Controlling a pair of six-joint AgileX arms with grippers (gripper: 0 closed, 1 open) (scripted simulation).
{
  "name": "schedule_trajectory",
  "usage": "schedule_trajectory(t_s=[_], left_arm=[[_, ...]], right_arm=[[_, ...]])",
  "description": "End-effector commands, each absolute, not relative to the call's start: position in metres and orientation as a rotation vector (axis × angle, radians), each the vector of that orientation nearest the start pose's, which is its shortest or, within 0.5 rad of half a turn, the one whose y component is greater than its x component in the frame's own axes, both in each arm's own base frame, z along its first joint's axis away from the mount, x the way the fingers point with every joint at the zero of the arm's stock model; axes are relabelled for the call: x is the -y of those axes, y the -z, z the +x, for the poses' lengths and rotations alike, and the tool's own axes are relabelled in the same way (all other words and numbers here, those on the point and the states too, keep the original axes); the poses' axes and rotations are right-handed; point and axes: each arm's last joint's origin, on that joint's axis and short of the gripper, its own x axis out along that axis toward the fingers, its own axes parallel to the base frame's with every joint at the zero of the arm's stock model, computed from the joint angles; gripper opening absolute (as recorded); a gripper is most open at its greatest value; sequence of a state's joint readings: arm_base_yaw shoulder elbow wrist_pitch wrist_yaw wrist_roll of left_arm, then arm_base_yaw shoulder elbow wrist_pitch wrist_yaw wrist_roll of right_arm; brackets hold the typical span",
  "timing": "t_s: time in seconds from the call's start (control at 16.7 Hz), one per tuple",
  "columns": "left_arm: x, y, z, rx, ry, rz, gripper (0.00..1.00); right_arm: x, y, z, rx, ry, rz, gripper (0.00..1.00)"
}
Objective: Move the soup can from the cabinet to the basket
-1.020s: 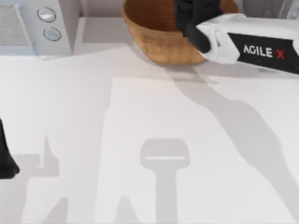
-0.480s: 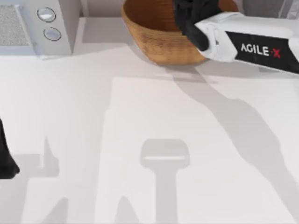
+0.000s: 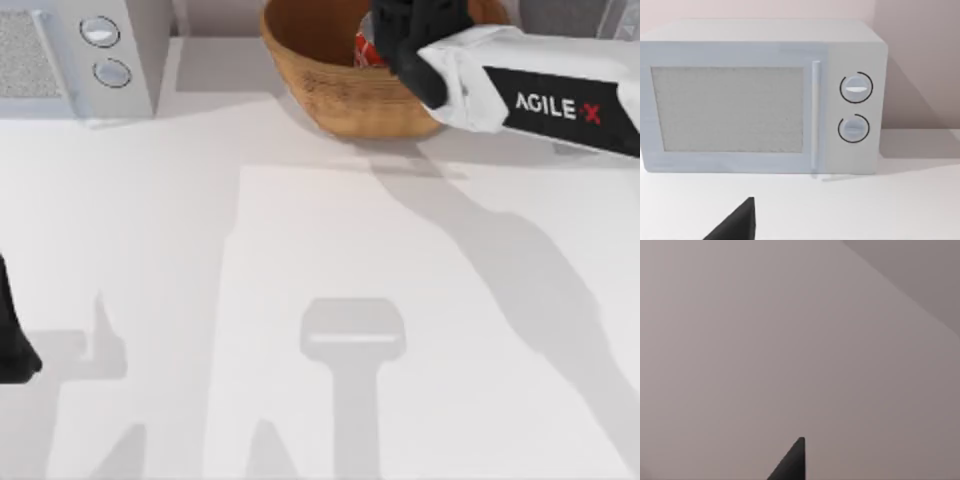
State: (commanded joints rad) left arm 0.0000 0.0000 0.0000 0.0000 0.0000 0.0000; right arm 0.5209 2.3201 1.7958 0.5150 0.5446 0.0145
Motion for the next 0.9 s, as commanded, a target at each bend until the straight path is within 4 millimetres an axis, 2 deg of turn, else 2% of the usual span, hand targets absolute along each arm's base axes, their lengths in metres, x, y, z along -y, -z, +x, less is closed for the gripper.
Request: schedule_trajectory(t_s=[0.12,0.18,0.9], left_arm=[[0.0012,-0.16,0.1057,0.0,0.0,0.0,1.0],[0.0012,-0.16,0.1057,0.0,0.0,0.0,1.0],[0.0012,-0.16,0.1057,0.0,0.0,0.0,1.0]], right_arm=[[-0.2622,-0.2214,0.475,-0.002,-0.003,0.0,0.98],[-0.2622,-0.2214,0.475,-0.002,-0.003,0.0,1.0],[-0.2622,-0.2214,0.475,-0.002,-0.003,0.0,1.0]])
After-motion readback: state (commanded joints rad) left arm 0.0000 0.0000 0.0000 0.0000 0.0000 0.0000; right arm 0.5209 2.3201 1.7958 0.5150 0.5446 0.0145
